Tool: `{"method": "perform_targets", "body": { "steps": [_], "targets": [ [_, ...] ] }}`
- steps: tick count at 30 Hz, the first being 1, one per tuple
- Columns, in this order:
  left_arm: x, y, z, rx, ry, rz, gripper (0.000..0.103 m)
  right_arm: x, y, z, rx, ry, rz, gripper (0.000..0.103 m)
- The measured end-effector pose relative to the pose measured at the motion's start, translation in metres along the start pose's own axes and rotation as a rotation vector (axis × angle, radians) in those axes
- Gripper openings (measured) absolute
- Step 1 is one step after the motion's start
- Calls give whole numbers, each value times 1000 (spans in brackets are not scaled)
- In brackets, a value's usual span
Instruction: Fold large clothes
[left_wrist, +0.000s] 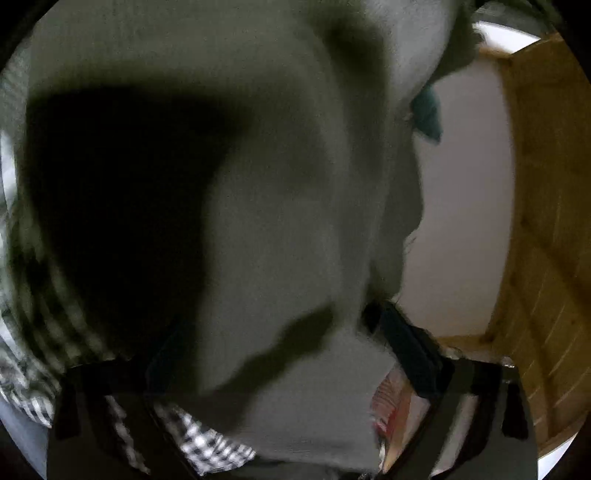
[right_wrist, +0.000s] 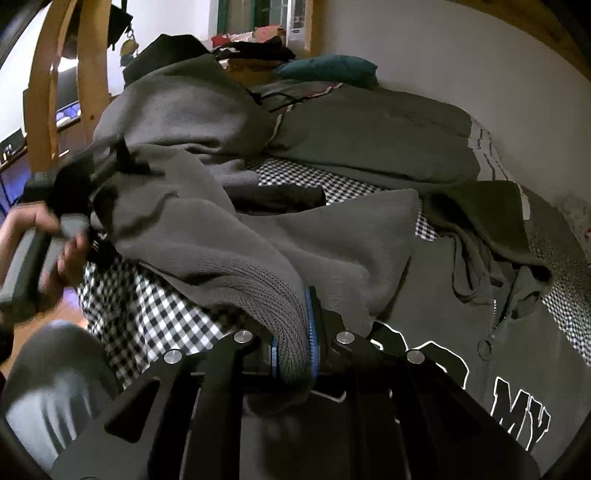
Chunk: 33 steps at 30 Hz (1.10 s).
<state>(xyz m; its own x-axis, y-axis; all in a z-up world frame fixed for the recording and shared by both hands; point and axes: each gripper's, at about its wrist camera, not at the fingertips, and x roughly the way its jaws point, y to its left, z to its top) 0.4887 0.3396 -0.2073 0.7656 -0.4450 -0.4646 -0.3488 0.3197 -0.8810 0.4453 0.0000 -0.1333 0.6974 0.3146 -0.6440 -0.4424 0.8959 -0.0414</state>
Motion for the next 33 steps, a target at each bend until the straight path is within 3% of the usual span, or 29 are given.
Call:
{"method": "perform_targets", "body": {
  "steps": [1, 2, 7, 8, 10, 11, 12, 14, 17, 22, 24, 26, 27, 29, 31, 33],
  "targets": [
    [-4, -10, 7, 45, -3, 19, 17, 0, -2, -2, 0, 5, 4, 13],
    [-5, -17, 12, 79, 2, 33, 9, 1, -3, -3, 1, 7, 6, 13],
    [-17, -62, 21, 267, -28, 14, 8, 4, -6, -7, 24, 23, 31, 19],
    [-23, -77, 18, 338, -54, 28, 8, 2, -8, -7, 40, 28, 40, 26],
    [-24, -122, 7, 519, -94, 49, 8, -10, -18, -7, 108, 15, 96, 55],
    [-21, -139, -4, 585, -95, 46, 8, -19, -28, -7, 167, -5, 139, 76],
    [-25, -154, -18, 623, -88, 43, 8, -33, -40, -8, 249, -38, 211, 84],
    [-10, -178, -49, 717, -66, 30, 8, -61, -65, -11, 358, -81, 267, 84],
    [16, -209, -104, 874, -17, 27, 8, -104, -105, -16, 466, -135, 243, 87],
    [60, -202, -213, 1128, 131, 11, 8, -147, -164, -2, 601, -199, 268, 92],
    [98, -197, -254, 1222, 200, 54, 8, -140, -180, 6, 621, -132, 204, 92],
    [122, -164, -300, 1313, 295, 119, 8, -120, -192, 6, 650, -21, 164, 92],
    [133, -150, -319, 1327, 355, 144, 9, -104, -200, -2, 708, 48, 167, 93],
    [141, -131, -331, 1335, 401, 196, 9, -73, -204, -20, 801, 167, 208, 93],
    [142, -115, -349, 1427, 391, 266, 9, -55, -196, -26, 787, 228, 221, 93],
    [143, -101, -364, 1518, 354, 291, 9, -41, -187, -28, 749, 292, 176, 93]
  ]
}}
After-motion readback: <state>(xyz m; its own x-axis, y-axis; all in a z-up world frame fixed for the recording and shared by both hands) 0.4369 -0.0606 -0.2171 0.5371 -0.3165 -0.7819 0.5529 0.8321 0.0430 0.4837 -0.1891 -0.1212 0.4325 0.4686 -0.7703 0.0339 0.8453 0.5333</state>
